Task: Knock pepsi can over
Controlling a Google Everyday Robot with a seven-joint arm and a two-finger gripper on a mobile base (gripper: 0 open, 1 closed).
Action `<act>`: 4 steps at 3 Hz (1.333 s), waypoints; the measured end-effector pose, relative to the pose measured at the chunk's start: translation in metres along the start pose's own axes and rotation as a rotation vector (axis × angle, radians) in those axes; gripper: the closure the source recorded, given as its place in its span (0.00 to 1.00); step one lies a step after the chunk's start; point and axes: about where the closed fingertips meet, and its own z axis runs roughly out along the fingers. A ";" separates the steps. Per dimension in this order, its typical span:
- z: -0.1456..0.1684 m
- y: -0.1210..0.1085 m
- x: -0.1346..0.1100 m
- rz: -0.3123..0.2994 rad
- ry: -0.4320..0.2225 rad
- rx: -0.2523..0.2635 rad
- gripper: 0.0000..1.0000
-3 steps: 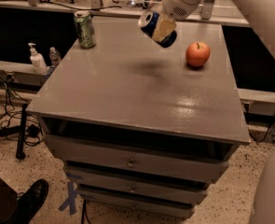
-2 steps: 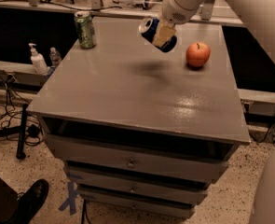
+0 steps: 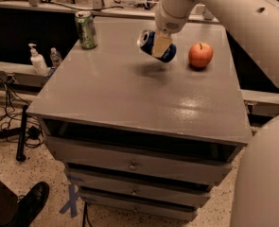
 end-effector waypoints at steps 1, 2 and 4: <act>0.024 0.022 0.007 -0.053 0.097 -0.091 1.00; 0.034 0.037 0.006 -0.077 0.132 -0.166 0.82; 0.034 0.054 -0.014 -0.079 0.049 -0.256 0.36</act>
Offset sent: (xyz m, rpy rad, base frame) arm -0.0294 0.0096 -0.0576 -0.1993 0.2373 0.0703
